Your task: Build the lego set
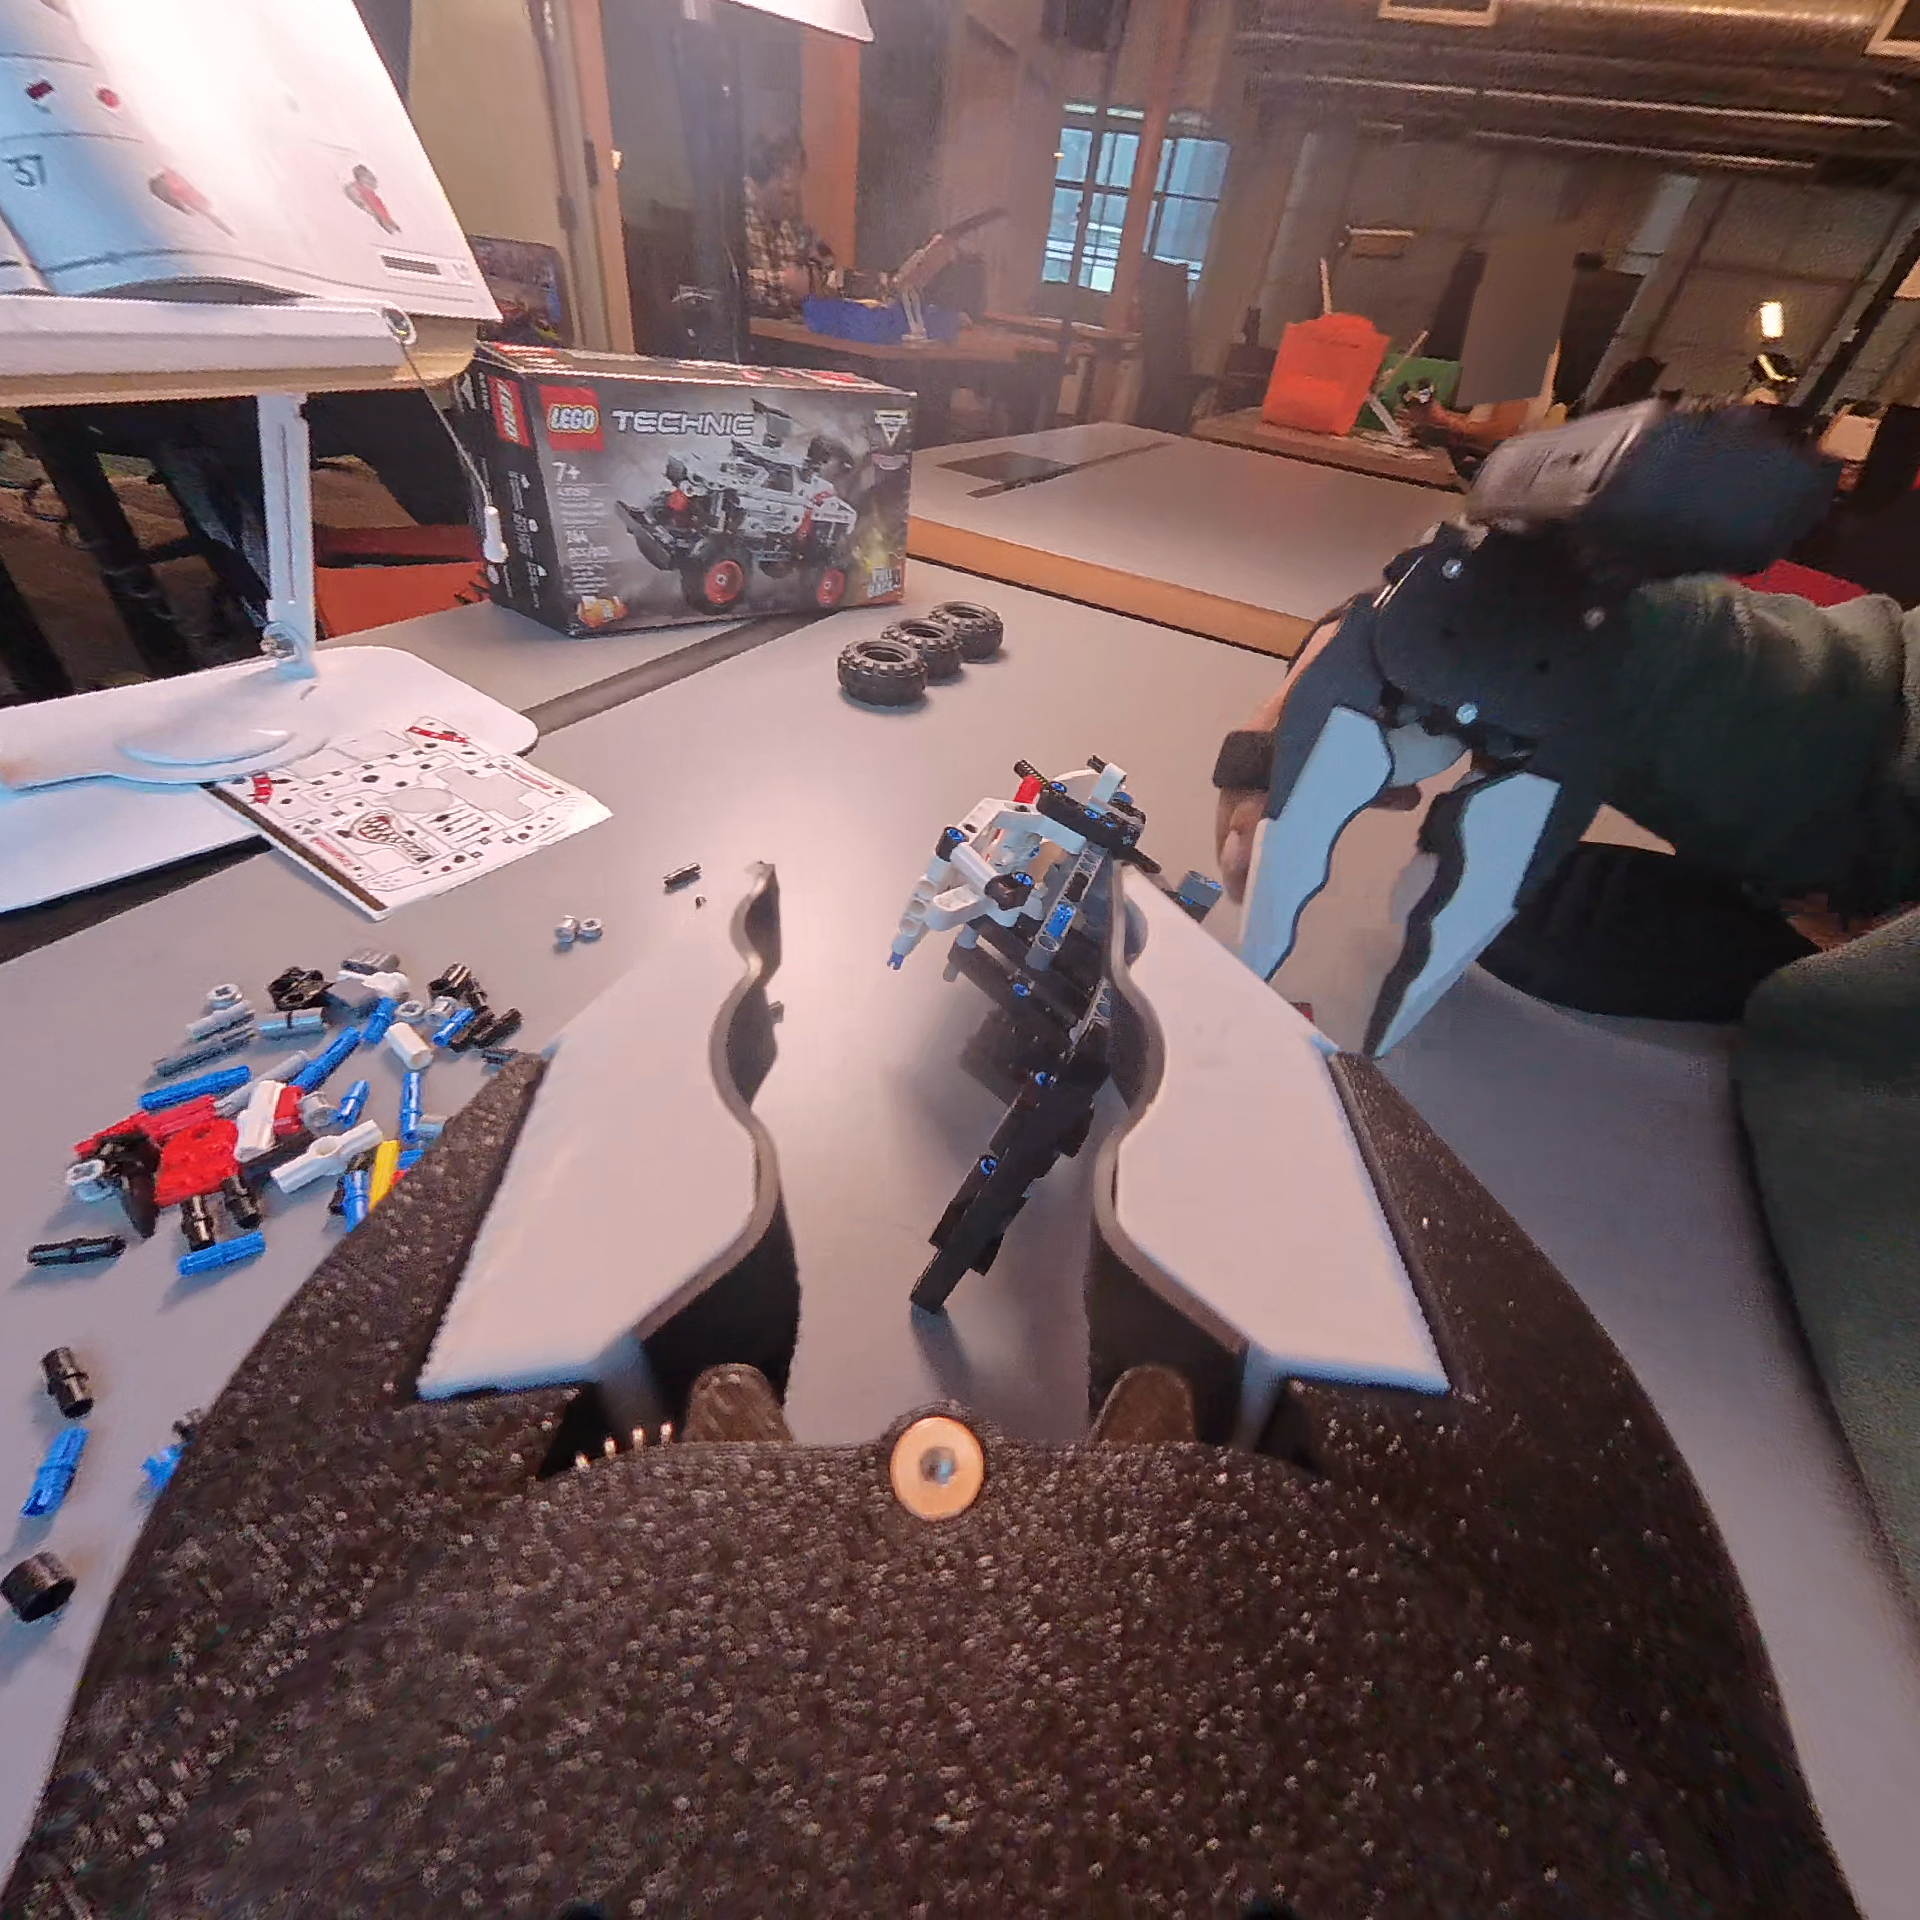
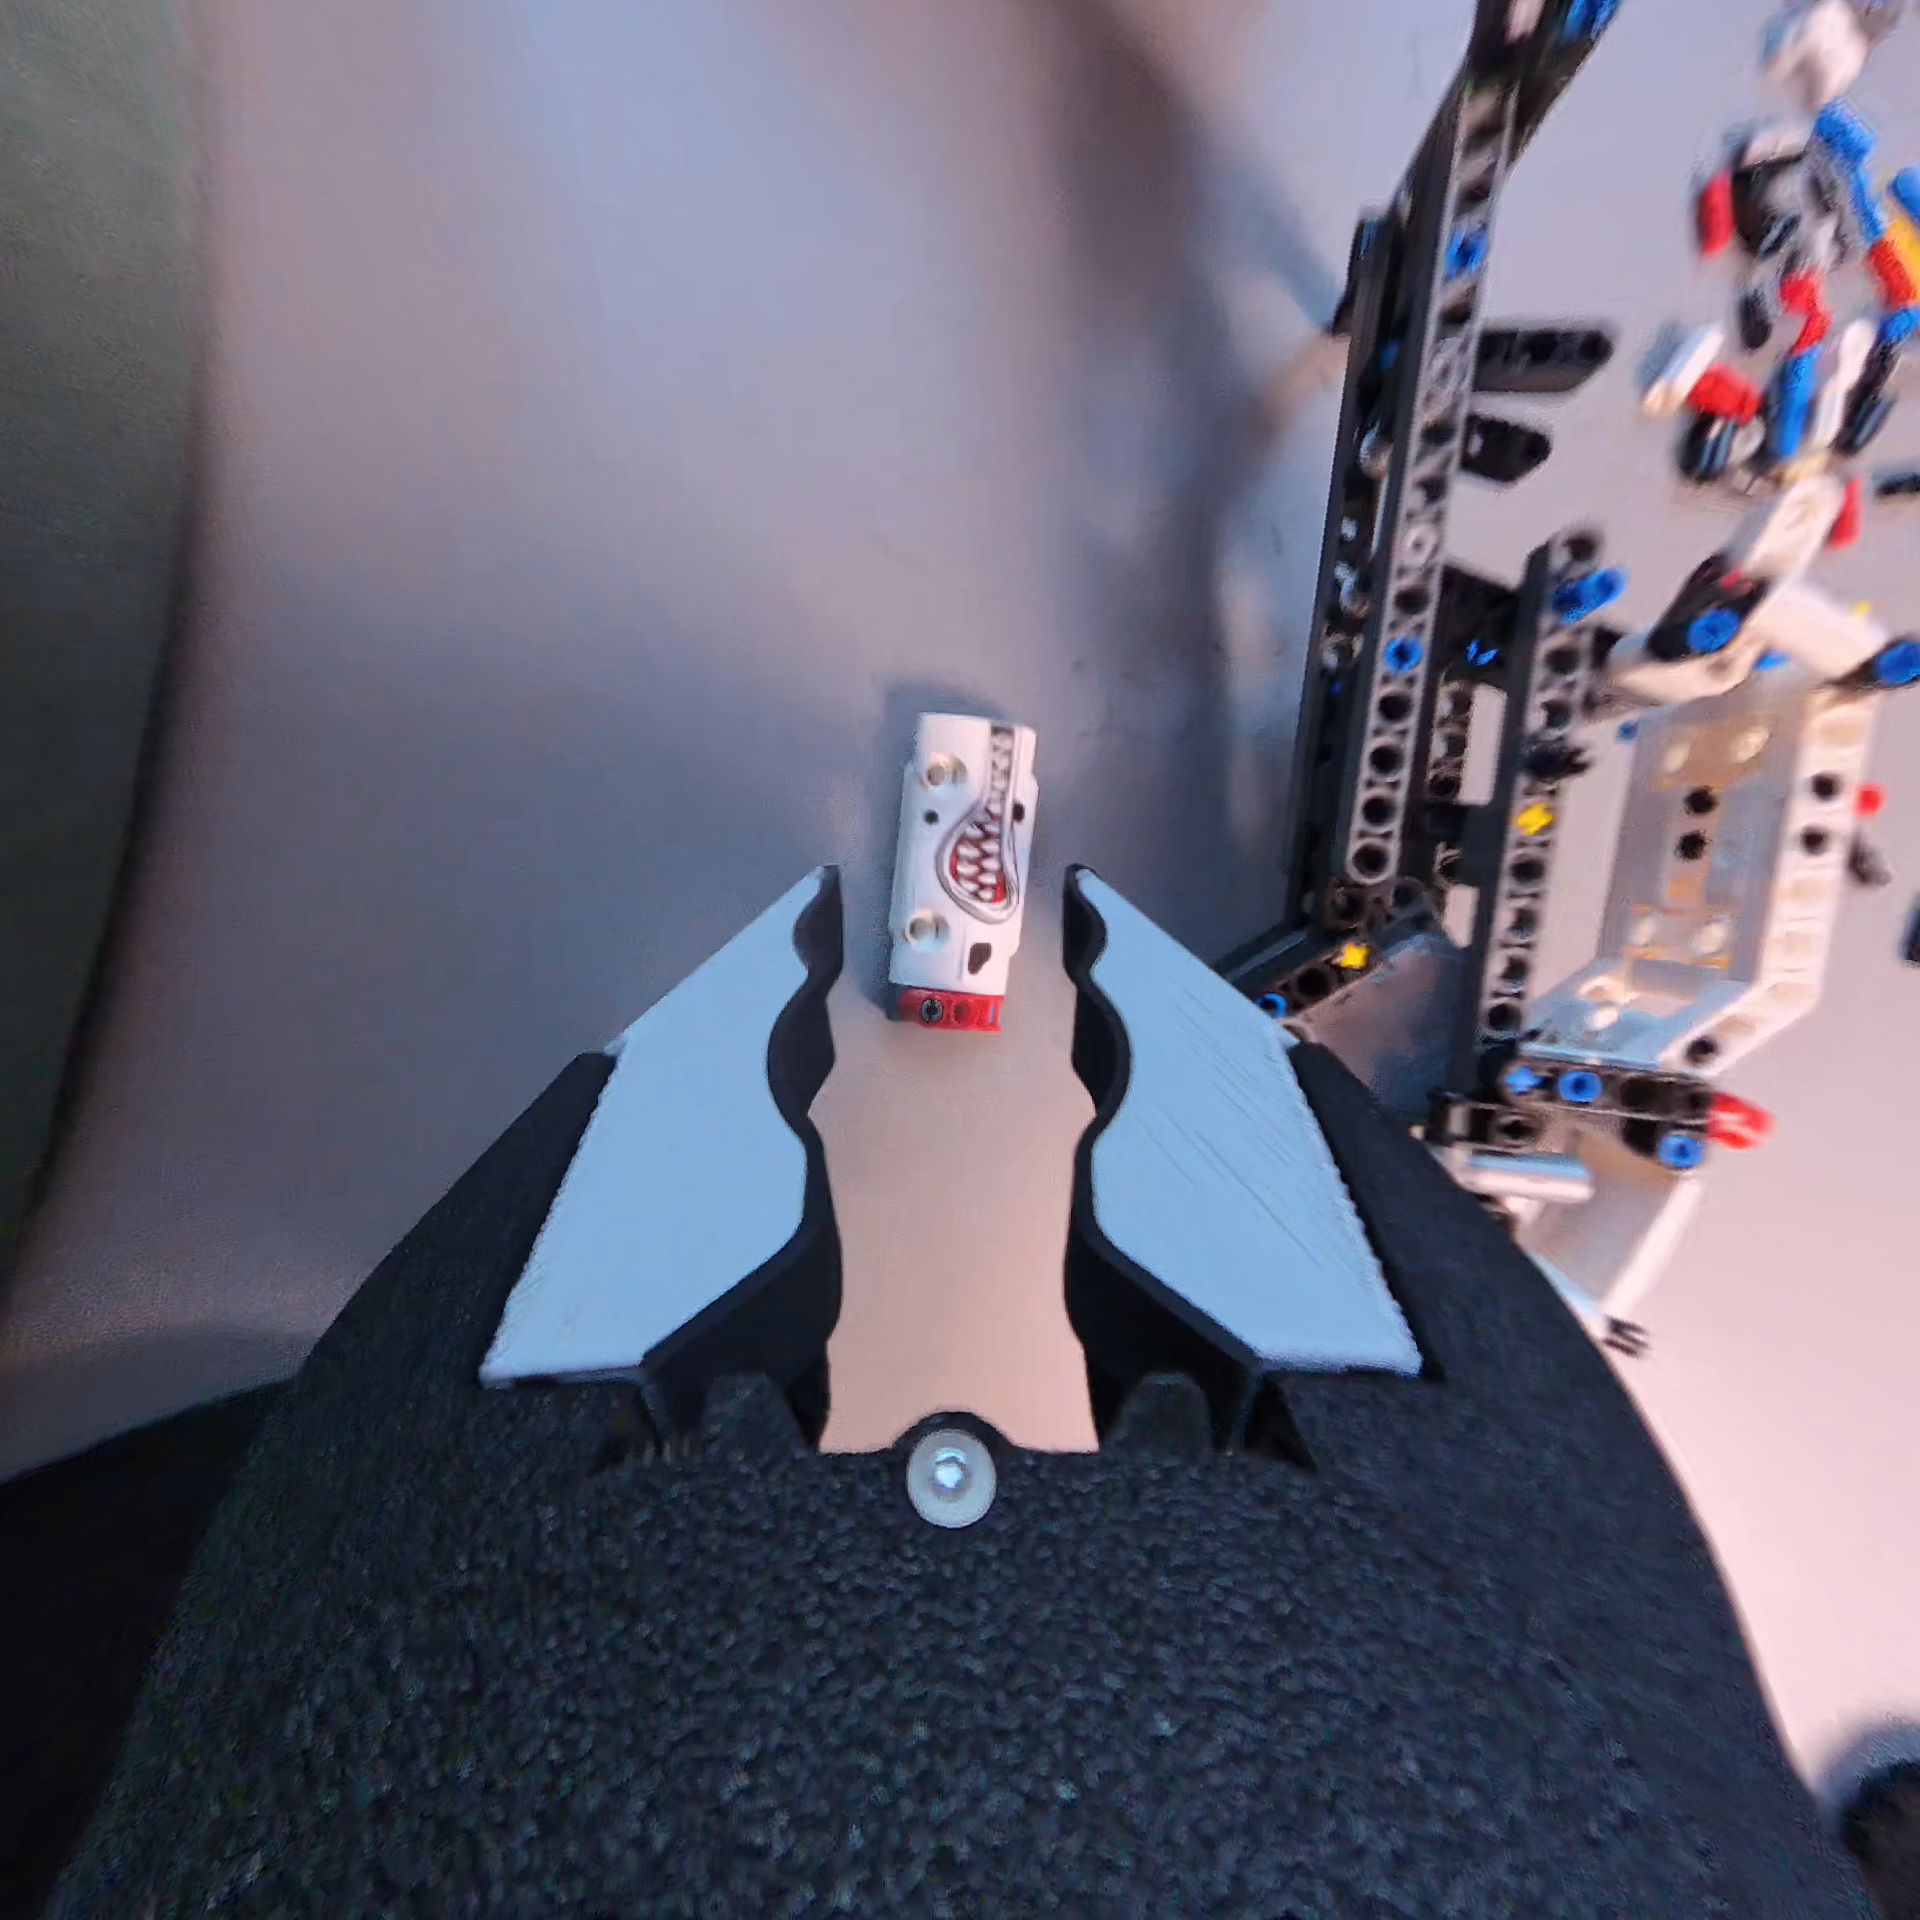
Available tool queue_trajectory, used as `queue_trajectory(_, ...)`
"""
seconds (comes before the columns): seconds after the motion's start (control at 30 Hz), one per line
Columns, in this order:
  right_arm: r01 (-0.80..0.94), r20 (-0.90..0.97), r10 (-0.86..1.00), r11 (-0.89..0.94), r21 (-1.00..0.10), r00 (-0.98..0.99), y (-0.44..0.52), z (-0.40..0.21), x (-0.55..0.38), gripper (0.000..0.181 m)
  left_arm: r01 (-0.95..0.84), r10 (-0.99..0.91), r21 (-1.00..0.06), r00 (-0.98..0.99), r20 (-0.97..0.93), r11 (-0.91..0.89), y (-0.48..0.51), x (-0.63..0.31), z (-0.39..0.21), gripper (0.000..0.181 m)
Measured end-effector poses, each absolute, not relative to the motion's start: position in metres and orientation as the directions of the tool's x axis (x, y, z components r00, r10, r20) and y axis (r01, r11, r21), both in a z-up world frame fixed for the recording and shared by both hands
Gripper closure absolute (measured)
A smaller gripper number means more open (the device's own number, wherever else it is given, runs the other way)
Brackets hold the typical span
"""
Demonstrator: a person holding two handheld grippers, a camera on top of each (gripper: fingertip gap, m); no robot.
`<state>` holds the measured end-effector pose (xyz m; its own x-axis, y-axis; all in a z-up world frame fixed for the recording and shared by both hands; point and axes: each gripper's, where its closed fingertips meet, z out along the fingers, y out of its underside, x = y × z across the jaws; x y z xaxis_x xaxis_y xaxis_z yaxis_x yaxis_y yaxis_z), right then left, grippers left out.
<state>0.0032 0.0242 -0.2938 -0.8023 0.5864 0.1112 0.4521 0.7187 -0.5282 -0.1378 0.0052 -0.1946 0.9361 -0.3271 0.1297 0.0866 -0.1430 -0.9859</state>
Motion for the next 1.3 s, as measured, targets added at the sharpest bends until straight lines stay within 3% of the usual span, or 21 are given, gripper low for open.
queue_trajectory(0.07, 0.393, 0.119, 0.571, 0.687, -0.611, -0.813, 0.022, -0.251, -0.003, 0.136, 0.094, -0.301, -0.986, 0.945, 0.131, -0.136, 0.006, -0.143, -0.193, 0.119)
queue_trajectory(0.17, 0.263, 0.321, 0.652, 0.635, -0.726, -0.687, 0.049, -0.166, -0.065, 0.137, 0.114, -0.243, -0.986, 0.96, 0.141, -0.121, 0.009, -0.155, -0.191, 0.119)
queue_trajectory(0.33, 0.218, 0.512, 0.788, 0.596, -0.773, -0.342, 0.148, -0.097, -0.217, 0.14, 0.169, -0.18, -0.979, 0.966, 0.187, -0.111, 0.011, -0.167, -0.19, 0.12)
queue_trajectory(0.5, 0.262, 0.581, 0.787, 0.617, -0.742, -0.208, 0.208, -0.094, -0.341, 0.15, 0.156, -0.147, -0.98, 0.974, 0.174, -0.127, 0.01, -0.169, -0.197, 0.121)
queue_trajectory(0.63, 0.333, 0.613, 0.78, 0.615, -0.715, -0.125, 0.236, -0.099, -0.385, 0.158, 0.143, -0.139, -0.979, 0.977, 0.163, -0.146, 0.01, -0.17, -0.204, 0.122)
queue_trajectory(0.77, 0.373, 0.577, 0.811, 0.565, -0.736, -0.091, 0.246, -0.11, -0.387, 0.167, 0.146, -0.158, -0.978, 0.973, 0.17, -0.151, 0.011, -0.166, -0.205, 0.122)
queue_trajectory(1.3, 0.452, 0.359, 0.932, 0.343, -0.823, -0.055, 0.243, -0.122, -0.37, 0.173, 0.137, -0.163, -0.979, 0.973, 0.162, -0.154, 0.01, -0.164, -0.205, 0.122)
